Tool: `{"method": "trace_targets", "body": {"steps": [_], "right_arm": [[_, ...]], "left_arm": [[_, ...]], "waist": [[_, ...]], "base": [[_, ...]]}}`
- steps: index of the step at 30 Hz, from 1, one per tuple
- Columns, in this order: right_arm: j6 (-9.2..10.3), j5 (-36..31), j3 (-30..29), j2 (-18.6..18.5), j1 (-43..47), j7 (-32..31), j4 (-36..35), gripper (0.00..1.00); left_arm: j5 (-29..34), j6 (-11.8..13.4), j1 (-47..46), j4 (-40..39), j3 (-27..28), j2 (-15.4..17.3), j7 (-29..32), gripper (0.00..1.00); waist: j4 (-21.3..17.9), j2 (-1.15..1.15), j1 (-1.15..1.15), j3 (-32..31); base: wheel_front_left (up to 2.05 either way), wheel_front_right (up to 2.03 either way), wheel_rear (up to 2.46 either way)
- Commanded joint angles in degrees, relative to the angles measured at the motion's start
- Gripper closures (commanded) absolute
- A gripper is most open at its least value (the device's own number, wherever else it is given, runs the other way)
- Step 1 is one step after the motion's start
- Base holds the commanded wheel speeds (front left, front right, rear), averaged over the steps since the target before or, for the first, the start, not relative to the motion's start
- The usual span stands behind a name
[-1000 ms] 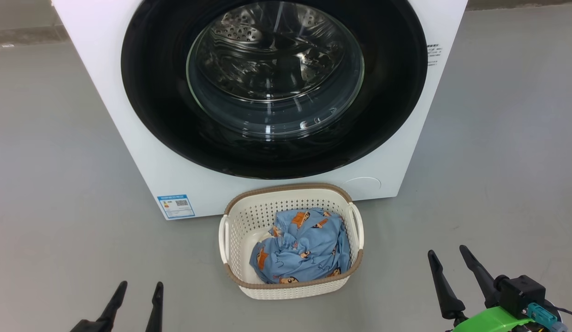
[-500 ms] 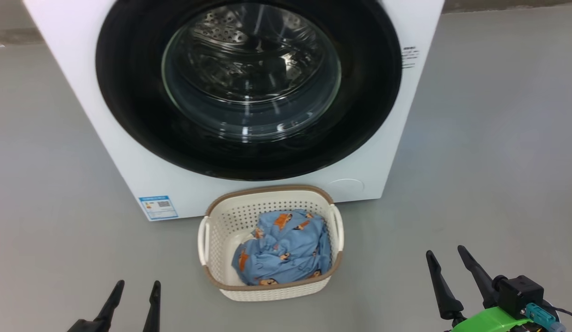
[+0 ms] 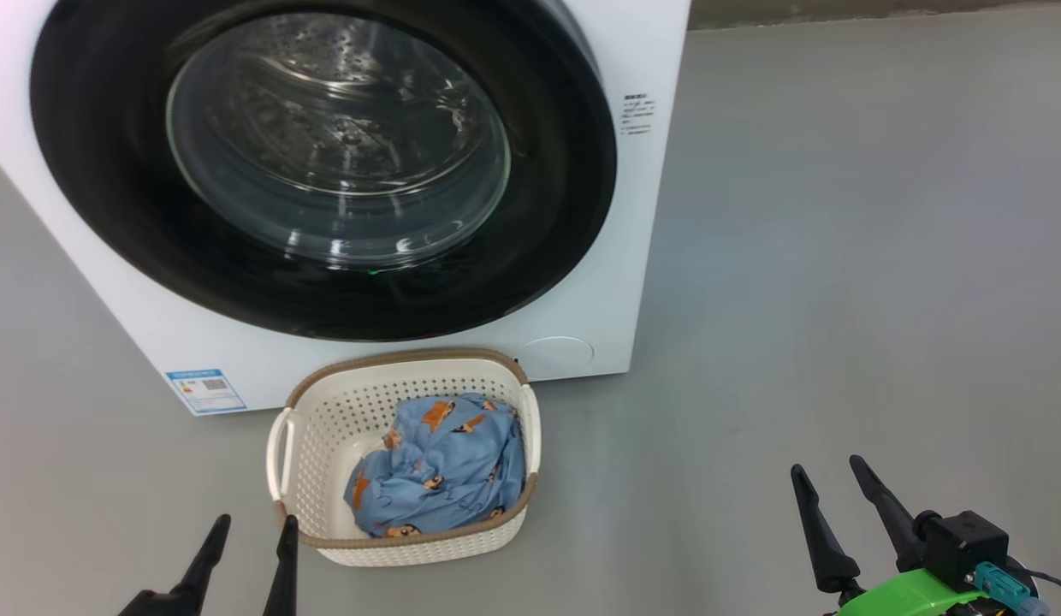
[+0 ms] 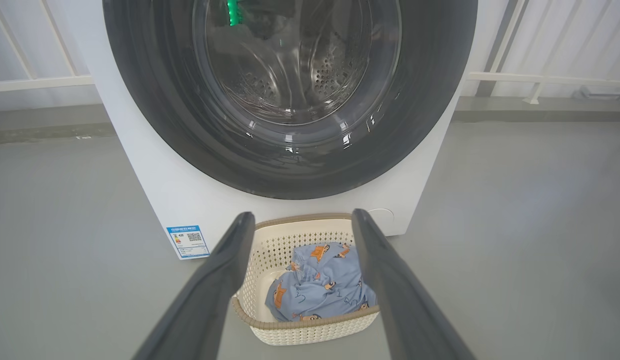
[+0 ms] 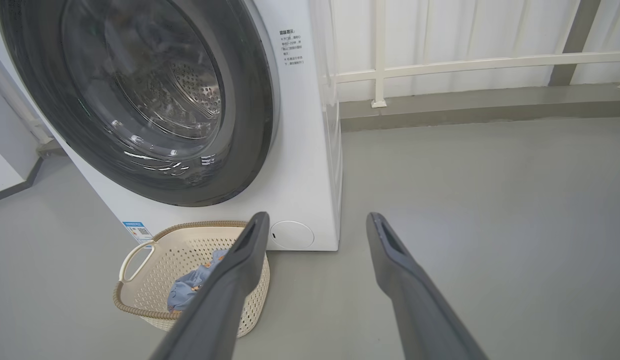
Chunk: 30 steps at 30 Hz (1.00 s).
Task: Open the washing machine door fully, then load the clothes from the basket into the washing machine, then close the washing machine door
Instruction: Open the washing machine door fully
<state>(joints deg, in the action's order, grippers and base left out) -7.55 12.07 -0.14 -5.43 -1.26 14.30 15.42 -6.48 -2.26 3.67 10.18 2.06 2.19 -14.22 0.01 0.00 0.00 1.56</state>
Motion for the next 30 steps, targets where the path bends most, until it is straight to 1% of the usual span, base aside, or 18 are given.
{"method": "trace_targets", "body": {"steps": [1, 7, 22, 23, 24, 25, 26, 27, 30], "right_arm": [[0.06, -0.4, 1.6, -0.3, -1.5, 0.7, -1.4, 0.0], [0.06, -0.4, 1.6, -0.4, -1.5, 0.7, -1.4, 0.0], [0.06, -0.2, 1.9, -0.5, -1.4, 0.7, -1.2, 0.0], [0.06, -0.2, 1.9, -0.5, -1.4, 0.7, -1.1, 0.24], [0.06, -0.1, 2.0, -0.5, -1.4, 0.7, -1.1, 0.54], [0.06, -0.1, 2.1, -0.5, -1.4, 0.7, -1.1, 0.68], [0.06, 0.0, 2.3, -0.6, -1.4, 0.7, -1.0, 0.89], [0.06, 0.0, 2.4, -0.6, -1.4, 0.7, -0.9, 1.0], [0.06, 0.2, 2.8, -0.7, -1.5, 0.7, -0.8, 1.0]], "left_arm": [[-0.4, 0.5, -1.3, -1.6, 1.9, 0.7, -0.8, 0.0], [-0.5, 0.4, -1.2, -1.4, 1.8, 0.7, -0.8, 0.0], [-0.6, 0.6, -1.1, -1.3, 1.6, 0.7, -0.8, 0.0], [-0.6, 0.6, -1.1, -1.2, 1.6, 0.7, -0.8, 0.0], [-0.6, 0.6, -1.1, -1.2, 1.6, 0.7, -0.8, 0.0], [-0.6, 0.6, -1.1, -1.2, 1.6, 0.7, -0.8, 0.0], [-0.6, 0.6, -1.0, -1.2, 1.6, 0.7, -0.8, 0.0], [-0.7, 0.6, -1.0, -1.2, 1.6, 0.7, -0.8, 0.0], [-0.7, 0.6, -1.0, -1.3, 1.5, 0.7, -0.8, 0.0]], "waist": [[0.0, 0.0, 0.0, 0.0], [0.0, 0.0, 0.0, -0.1], [0.0, 0.0, 0.0, -0.1], [0.0, 0.0, 0.0, -0.2], [0.0, 0.0, 0.0, -0.2], [0.0, 0.0, 0.0, -0.2], [0.0, 0.0, 0.0, -0.2], [0.0, 0.0, 0.0, -0.3], [0.0, 0.0, 0.0, -0.2]], "base": [[0.58, 0.58, -1.17], [0.31, 0.31, -0.61], [0.0, 0.0, 0.0], [0.0, 0.0, 0.0], [0.0, 0.0, 0.0], [0.0, 0.0, 0.0], [0.0, 0.0, 0.0], [0.0, 0.0, 0.0], [0.0, 0.0, 0.0]]}}
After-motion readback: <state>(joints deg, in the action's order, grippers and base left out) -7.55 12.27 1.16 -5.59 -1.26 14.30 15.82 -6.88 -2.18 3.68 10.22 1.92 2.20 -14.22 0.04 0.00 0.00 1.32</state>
